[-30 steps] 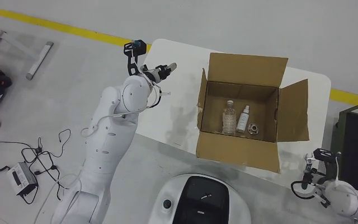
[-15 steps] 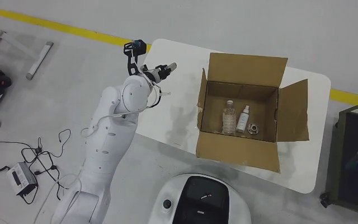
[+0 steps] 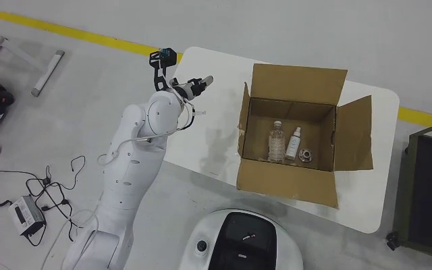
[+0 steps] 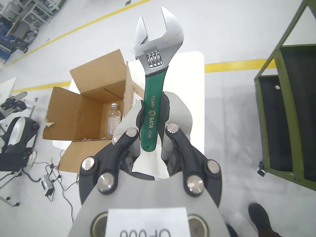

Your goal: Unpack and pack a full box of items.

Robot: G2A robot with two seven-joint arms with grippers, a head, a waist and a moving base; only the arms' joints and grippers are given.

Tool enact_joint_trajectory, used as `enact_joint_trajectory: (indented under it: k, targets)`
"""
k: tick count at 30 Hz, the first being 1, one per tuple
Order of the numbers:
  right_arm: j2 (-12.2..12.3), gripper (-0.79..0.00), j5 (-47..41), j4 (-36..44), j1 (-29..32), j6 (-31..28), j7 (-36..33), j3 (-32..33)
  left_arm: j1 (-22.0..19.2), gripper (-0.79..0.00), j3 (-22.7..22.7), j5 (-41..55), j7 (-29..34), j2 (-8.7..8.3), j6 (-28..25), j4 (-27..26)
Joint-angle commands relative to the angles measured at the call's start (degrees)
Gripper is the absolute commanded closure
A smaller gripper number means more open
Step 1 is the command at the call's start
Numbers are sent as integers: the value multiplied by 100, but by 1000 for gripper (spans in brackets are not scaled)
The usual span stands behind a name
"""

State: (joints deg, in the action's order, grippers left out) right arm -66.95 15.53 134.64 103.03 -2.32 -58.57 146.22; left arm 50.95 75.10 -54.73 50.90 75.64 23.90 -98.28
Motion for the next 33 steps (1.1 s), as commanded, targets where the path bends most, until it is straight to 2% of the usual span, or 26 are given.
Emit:
enact_joint_trajectory:
  k: [1,6,10,16,22,27,33]
  targets:
    - [51,0,-42,0,-90,-11,-95,-153,0,-785,0,0,0,0,0,0]
    - [199,0,-36,0,-490,139,-246,-828,0,-785,0,0,0,0,0,0]
    - [310,0,251,0,-879,504,-289,-1569,0,-785,0,0,0,0,0,0]
    - [421,0,856,0,-1439,1280,-328,-2997,0,-785,0,0,0,0,0,0]
    - [466,0,1892,-40,-1843,2027,-256,-4531,0,-785,0,0,0,0,0,0]
    - [440,0,2488,-702,-2359,2417,-15,-5689,0,-785,0,0,0,0,0,0]
    - [347,0,2750,-1666,-3146,2696,191,-6797,0,-785,0,0,0,0,0,0]
